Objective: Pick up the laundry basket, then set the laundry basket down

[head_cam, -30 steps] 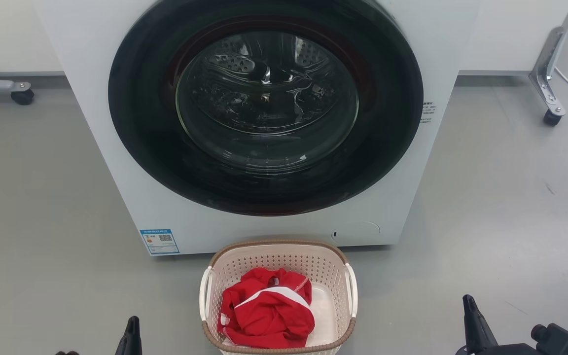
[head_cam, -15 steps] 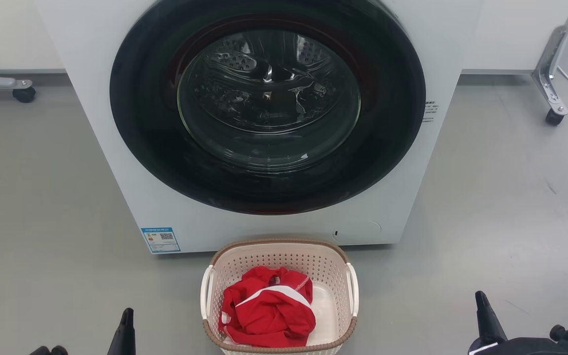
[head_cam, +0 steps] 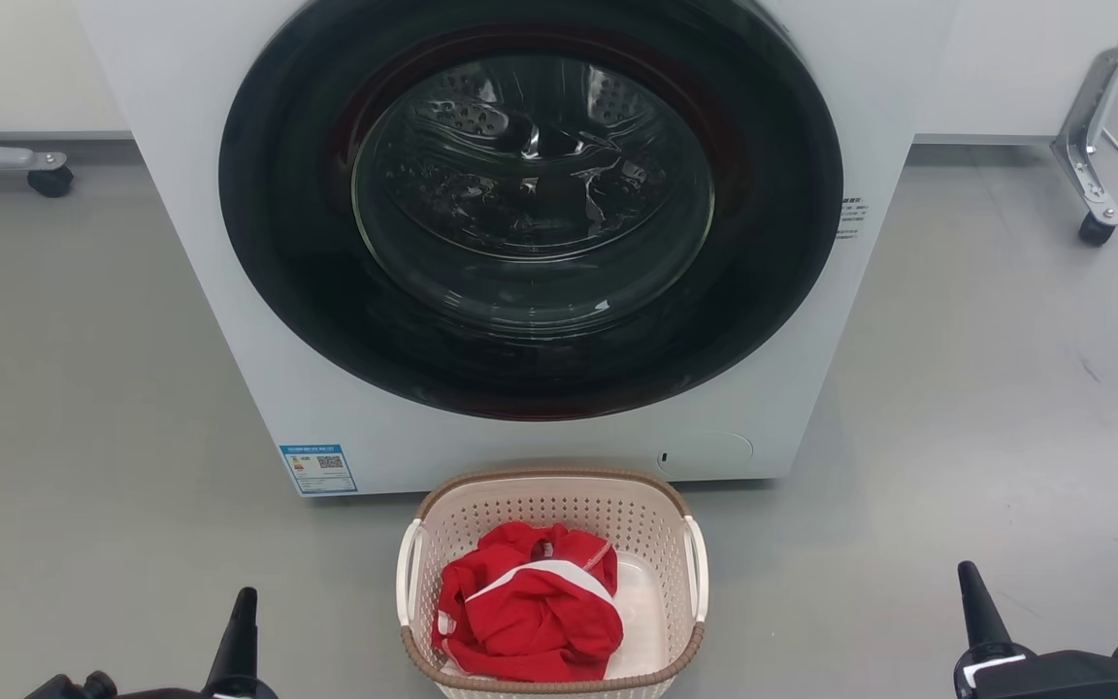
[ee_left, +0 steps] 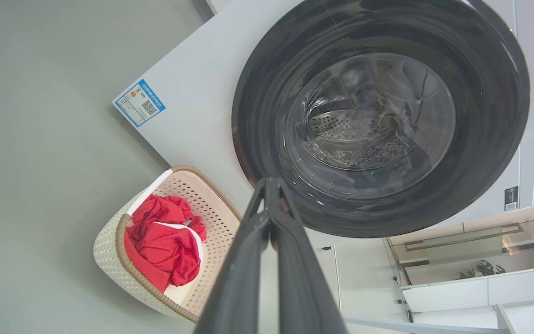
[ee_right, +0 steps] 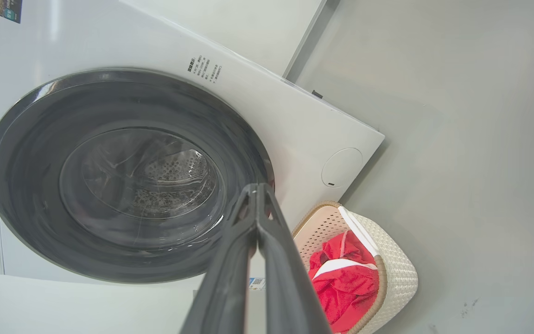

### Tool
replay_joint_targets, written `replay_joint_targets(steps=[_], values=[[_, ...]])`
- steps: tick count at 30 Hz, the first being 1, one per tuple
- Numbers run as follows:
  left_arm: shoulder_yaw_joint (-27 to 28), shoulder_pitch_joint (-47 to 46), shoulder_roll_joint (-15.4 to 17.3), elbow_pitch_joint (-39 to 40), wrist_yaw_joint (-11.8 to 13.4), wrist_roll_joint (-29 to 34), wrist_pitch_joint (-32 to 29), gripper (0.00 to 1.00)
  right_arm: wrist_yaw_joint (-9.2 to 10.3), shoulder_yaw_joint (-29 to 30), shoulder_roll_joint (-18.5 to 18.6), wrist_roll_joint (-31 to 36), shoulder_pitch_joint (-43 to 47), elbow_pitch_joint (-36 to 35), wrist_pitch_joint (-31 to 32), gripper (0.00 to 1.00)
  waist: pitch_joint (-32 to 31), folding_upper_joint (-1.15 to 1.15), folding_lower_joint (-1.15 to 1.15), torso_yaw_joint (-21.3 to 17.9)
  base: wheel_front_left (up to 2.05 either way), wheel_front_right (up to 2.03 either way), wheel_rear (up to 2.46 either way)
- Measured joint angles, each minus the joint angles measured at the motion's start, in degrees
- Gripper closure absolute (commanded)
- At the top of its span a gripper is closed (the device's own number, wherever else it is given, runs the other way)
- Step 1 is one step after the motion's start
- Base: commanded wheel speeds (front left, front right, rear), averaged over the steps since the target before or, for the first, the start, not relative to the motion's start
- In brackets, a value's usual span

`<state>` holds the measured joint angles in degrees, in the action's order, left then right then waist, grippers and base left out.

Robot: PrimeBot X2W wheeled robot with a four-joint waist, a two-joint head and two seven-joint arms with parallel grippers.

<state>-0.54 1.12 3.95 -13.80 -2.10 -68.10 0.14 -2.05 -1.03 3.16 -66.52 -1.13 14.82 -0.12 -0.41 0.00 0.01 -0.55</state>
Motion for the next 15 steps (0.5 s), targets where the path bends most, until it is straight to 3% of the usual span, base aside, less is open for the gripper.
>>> replay_joint_targets(steps=[15], values=[[2.45,-2.22,-0.57,-1.27,-2.03,-10.48,-3.09,1.0,-2.15,3.9,-0.3,-11.21,-2.01,0.86,2.92,1.0,0.23,0.0,-0.01,0.26,0.0,0.0,0.0]])
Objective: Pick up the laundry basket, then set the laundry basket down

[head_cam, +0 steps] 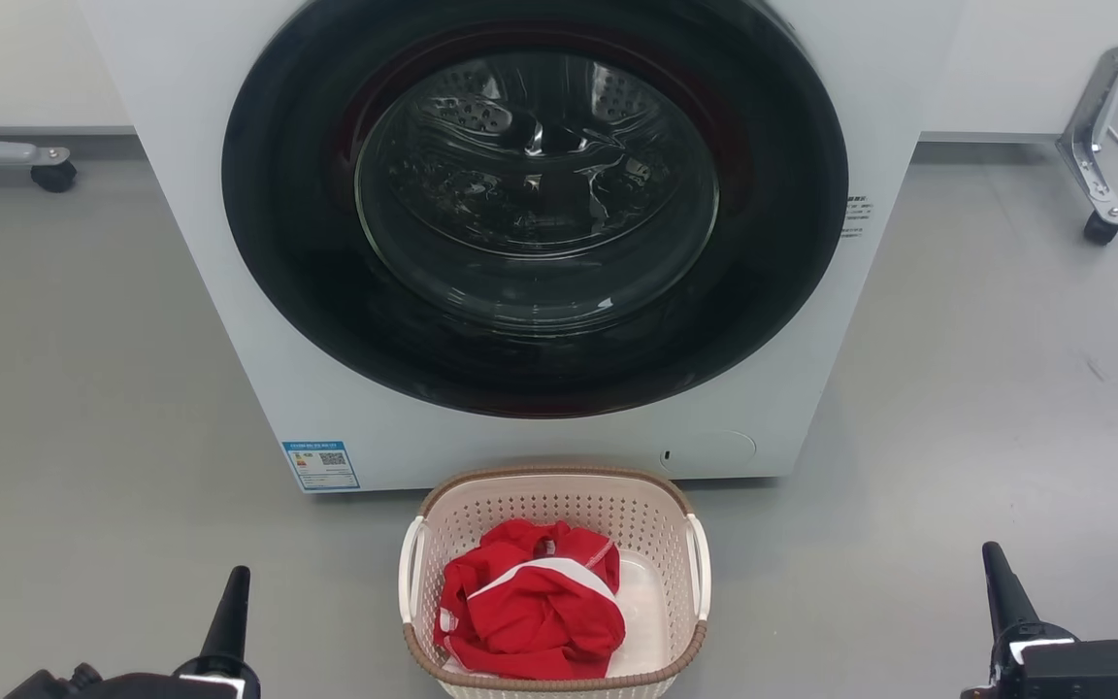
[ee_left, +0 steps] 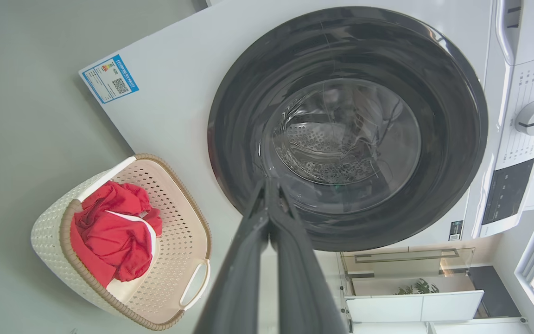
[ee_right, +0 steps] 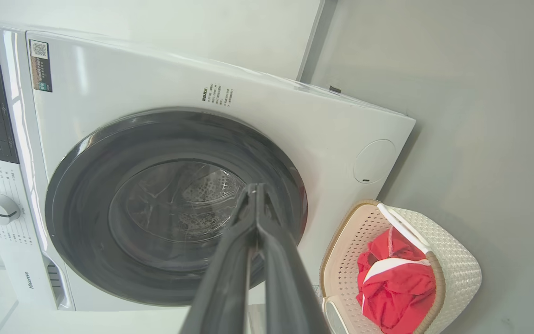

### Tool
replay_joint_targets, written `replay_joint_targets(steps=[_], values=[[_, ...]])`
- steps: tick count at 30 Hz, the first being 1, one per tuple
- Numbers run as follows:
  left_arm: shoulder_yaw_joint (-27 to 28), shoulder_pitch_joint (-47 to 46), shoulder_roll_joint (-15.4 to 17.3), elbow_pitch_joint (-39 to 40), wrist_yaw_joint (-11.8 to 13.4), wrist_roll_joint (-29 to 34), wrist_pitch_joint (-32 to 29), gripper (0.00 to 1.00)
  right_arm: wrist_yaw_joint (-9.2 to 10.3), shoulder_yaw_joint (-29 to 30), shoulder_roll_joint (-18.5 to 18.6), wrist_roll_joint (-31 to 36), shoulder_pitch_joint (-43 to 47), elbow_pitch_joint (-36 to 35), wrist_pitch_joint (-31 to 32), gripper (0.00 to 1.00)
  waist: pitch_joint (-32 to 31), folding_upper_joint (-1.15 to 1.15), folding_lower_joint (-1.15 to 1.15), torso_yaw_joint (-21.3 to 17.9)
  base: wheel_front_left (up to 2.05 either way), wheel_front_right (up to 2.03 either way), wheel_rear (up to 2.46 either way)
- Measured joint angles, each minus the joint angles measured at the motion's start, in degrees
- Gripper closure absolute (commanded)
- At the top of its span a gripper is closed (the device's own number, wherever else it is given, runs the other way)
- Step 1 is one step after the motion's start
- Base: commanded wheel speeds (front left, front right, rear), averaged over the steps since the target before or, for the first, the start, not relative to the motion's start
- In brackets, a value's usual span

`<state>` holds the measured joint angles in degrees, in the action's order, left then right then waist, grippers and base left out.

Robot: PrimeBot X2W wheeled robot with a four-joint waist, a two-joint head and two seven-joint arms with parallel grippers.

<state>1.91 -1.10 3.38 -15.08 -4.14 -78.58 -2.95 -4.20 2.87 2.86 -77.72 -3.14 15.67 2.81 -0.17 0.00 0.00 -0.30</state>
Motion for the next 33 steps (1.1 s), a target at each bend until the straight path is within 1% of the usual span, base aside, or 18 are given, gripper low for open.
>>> replay_joint_targets(steps=[1,4,7,12,18,19,33], values=[[0.15,-0.07,-0.03,-0.19,-0.4,-0.63,-0.08,1.0,-0.15,0.25,0.0,-0.78,-0.09,0.01,0.22,1.0,0.02,0.0,0.0,0.02,0.0,0.0,0.0],[0.9,-0.95,-0.13,-0.56,-0.52,-2.94,-0.7,1.0,-0.46,0.99,-0.08,-3.1,-0.09,0.3,0.75,1.0,0.06,0.0,0.0,0.06,0.0,0.0,0.0],[1.36,-1.47,-0.27,-0.75,-1.46,-4.74,-1.25,1.0,-0.93,1.83,-0.15,-5.44,-0.23,0.57,1.36,1.0,0.11,0.0,0.0,0.12,0.0,0.0,0.0],[2.14,-2.32,-0.47,-1.11,-2.0,-8.26,-2.25,1.0,-1.86,3.05,-0.22,-9.17,-1.22,0.92,2.46,1.0,0.19,0.0,0.0,0.2,0.0,0.0,0.0],[3.26,-3.22,-0.9,-1.67,-2.54,-12.3,-3.52,1.0,-2.48,4.58,-0.32,-13.59,-1.39,1.35,3.61,1.0,0.28,0.0,0.0,0.3,0.0,0.0,0.0],[3.27,-3.42,-0.92,-1.66,-2.93,-12.74,-3.57,1.0,-2.6,4.65,-0.32,-13.71,-1.46,1.37,3.68,1.0,0.27,0.0,0.0,0.3,0.0,0.0,0.0],[3.3,-3.46,-1.04,-1.69,-2.93,-13.11,-3.57,1.0,-2.69,4.71,-0.35,-13.71,-2.16,1.43,3.68,1.0,0.27,0.0,0.0,0.3,0.0,0.0,0.0]])
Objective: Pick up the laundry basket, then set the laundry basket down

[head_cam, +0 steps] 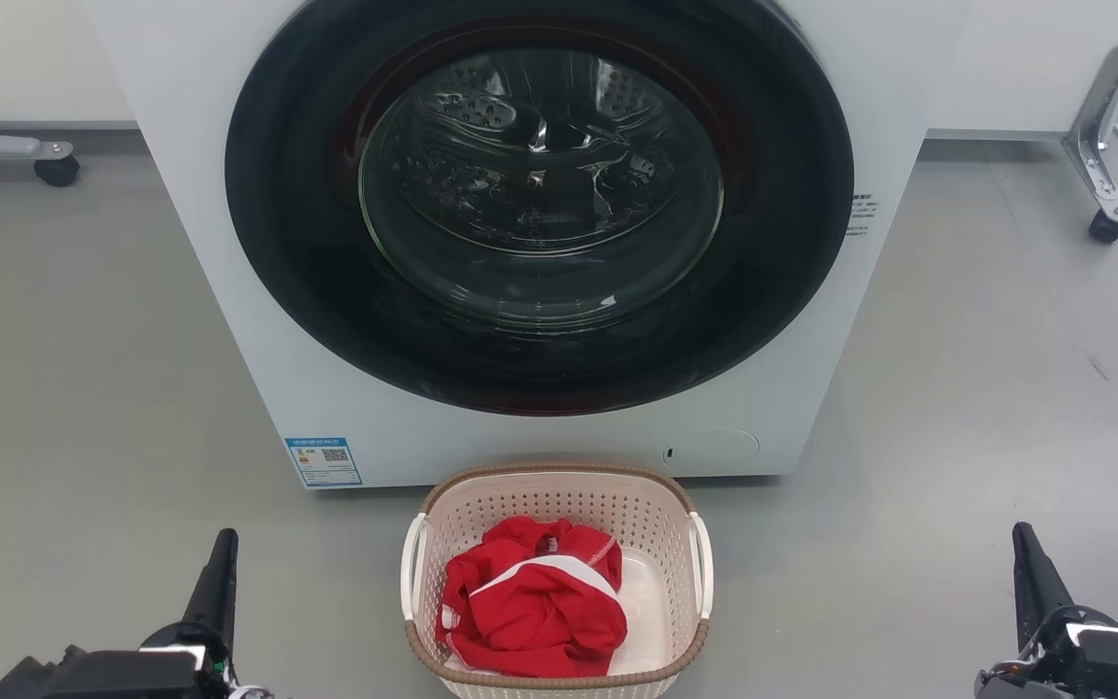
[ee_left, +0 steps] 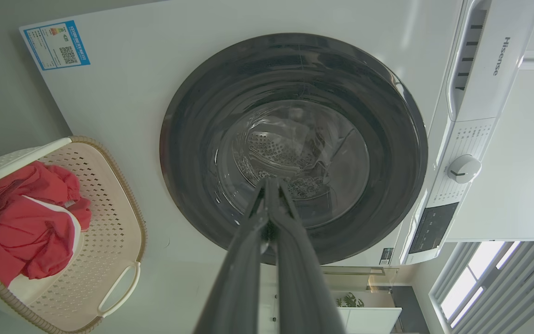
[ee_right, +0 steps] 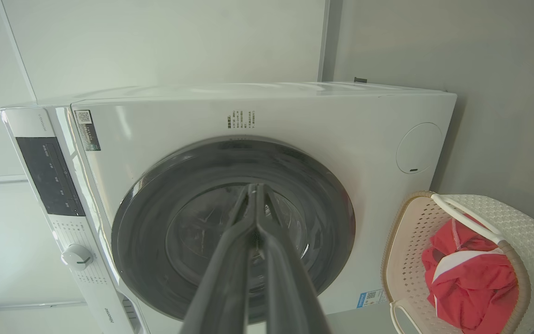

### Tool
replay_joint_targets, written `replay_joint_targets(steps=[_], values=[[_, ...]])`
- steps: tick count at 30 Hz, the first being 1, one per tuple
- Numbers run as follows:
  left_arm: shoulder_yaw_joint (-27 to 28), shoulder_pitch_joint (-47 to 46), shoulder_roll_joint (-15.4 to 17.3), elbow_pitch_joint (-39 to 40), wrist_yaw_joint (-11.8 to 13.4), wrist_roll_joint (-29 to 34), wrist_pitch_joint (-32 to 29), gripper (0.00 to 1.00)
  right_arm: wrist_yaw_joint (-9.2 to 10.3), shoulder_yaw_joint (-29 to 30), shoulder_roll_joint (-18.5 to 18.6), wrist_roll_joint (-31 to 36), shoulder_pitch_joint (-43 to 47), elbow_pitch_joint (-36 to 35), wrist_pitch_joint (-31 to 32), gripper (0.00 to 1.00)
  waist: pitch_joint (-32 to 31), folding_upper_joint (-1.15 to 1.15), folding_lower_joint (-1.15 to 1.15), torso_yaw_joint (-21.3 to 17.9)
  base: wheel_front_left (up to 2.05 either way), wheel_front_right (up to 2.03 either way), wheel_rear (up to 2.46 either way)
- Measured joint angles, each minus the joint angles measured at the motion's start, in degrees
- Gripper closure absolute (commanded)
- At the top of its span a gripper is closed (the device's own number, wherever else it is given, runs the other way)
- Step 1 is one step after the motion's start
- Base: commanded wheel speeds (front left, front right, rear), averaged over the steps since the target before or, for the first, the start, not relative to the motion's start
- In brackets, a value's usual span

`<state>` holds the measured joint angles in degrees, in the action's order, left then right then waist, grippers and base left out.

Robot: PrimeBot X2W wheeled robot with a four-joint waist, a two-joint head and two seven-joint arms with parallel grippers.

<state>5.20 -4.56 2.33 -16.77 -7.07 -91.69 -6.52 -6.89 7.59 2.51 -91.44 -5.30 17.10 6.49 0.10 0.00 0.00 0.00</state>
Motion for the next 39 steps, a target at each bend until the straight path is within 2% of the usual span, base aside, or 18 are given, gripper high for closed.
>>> replay_joint_targets(steps=[39], values=[[-0.01,0.0,-0.02,-0.08,-0.01,-0.01,0.0,1.0,0.0,0.0,-0.01,-0.07,0.0,0.0,0.0,1.0,0.0,0.0,0.0,0.0,0.0,0.0,0.0]])
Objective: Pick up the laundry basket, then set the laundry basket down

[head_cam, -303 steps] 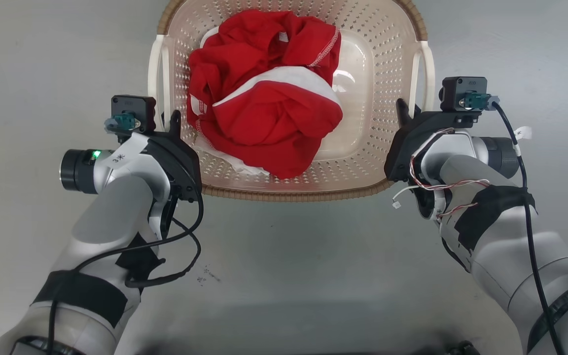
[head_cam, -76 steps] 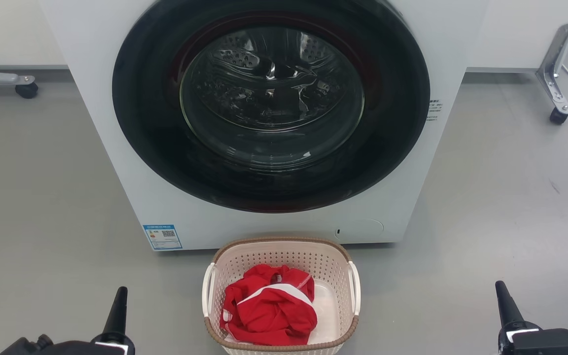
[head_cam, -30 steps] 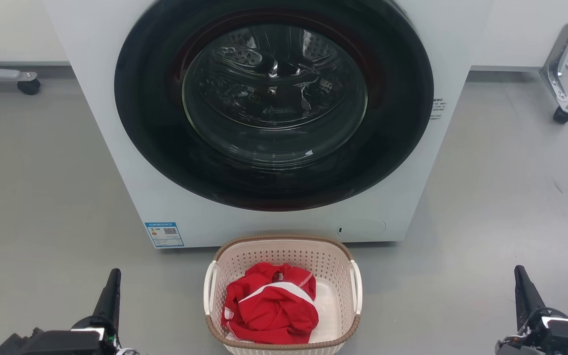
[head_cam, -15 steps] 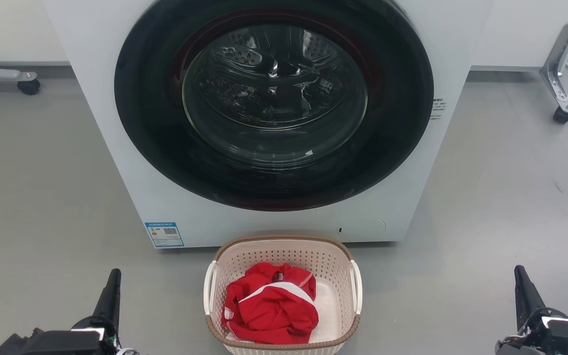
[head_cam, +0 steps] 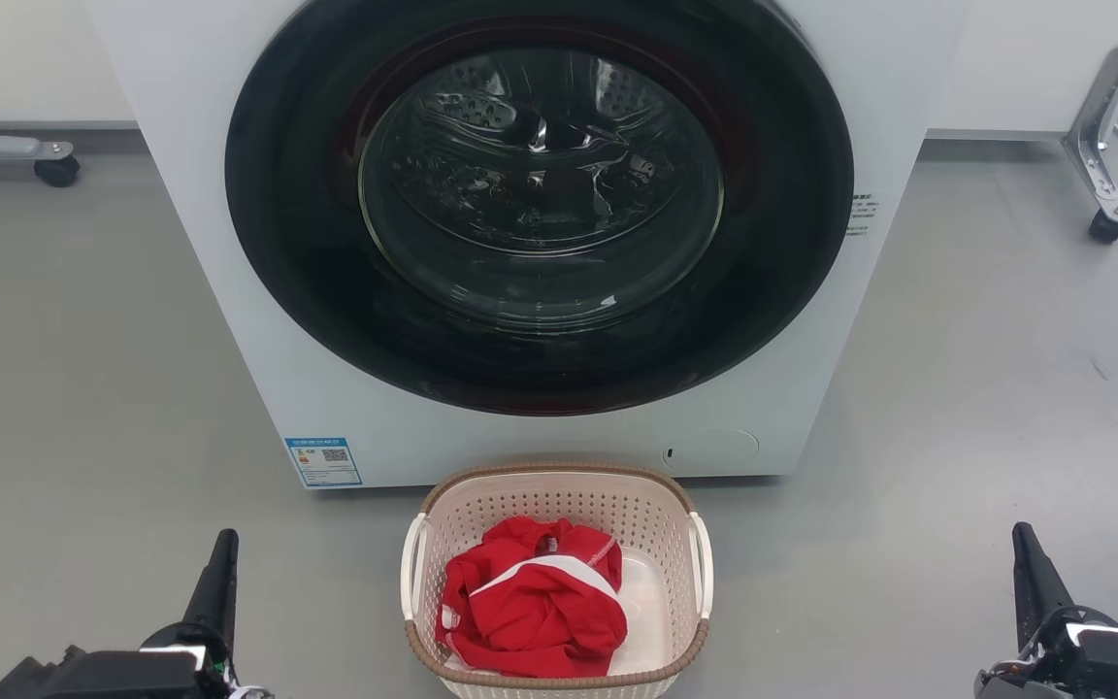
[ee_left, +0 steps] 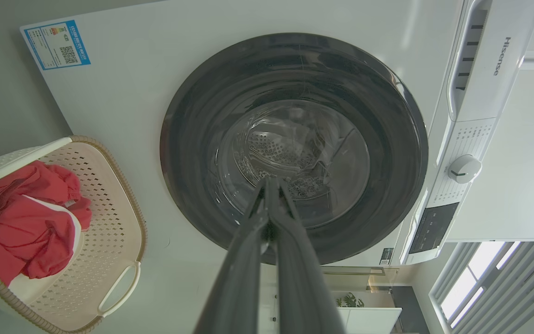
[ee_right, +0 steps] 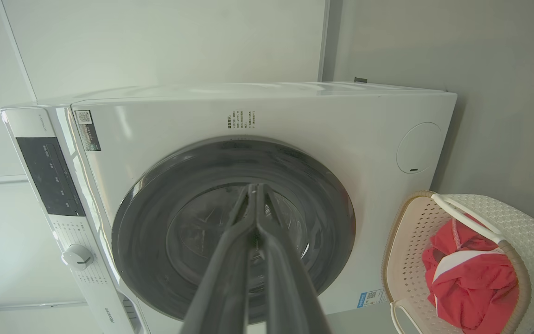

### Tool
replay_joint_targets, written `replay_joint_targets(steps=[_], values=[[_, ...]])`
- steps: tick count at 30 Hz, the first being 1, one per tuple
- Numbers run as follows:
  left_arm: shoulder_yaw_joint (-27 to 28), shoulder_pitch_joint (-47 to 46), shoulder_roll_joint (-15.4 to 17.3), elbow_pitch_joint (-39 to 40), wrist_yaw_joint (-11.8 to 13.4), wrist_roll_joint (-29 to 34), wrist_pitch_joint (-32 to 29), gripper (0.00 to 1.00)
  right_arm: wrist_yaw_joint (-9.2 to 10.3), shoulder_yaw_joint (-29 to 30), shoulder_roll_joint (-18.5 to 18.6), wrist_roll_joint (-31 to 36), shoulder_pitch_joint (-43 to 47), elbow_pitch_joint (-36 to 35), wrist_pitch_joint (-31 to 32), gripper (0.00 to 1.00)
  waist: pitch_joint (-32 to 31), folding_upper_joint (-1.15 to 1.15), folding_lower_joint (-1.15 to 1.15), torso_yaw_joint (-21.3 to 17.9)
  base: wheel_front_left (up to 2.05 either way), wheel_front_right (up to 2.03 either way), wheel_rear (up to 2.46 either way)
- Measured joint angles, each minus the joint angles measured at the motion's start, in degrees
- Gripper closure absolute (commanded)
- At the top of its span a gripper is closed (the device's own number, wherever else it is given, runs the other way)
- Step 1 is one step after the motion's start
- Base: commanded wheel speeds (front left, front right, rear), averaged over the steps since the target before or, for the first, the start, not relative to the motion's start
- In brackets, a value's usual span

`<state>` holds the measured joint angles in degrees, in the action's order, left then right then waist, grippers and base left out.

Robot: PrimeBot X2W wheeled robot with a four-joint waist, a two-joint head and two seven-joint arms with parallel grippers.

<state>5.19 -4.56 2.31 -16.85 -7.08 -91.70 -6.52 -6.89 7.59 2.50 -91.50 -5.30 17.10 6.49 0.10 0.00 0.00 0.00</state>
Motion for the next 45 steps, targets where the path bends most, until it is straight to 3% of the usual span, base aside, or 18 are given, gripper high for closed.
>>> replay_joint_targets(steps=[45], values=[[0.0,0.0,-0.01,-0.02,0.0,0.0,0.0,1.0,-0.01,-0.01,-0.01,-0.01,0.0,-0.02,0.0,1.0,0.0,0.0,0.0,0.0,0.0,0.0,0.0]])
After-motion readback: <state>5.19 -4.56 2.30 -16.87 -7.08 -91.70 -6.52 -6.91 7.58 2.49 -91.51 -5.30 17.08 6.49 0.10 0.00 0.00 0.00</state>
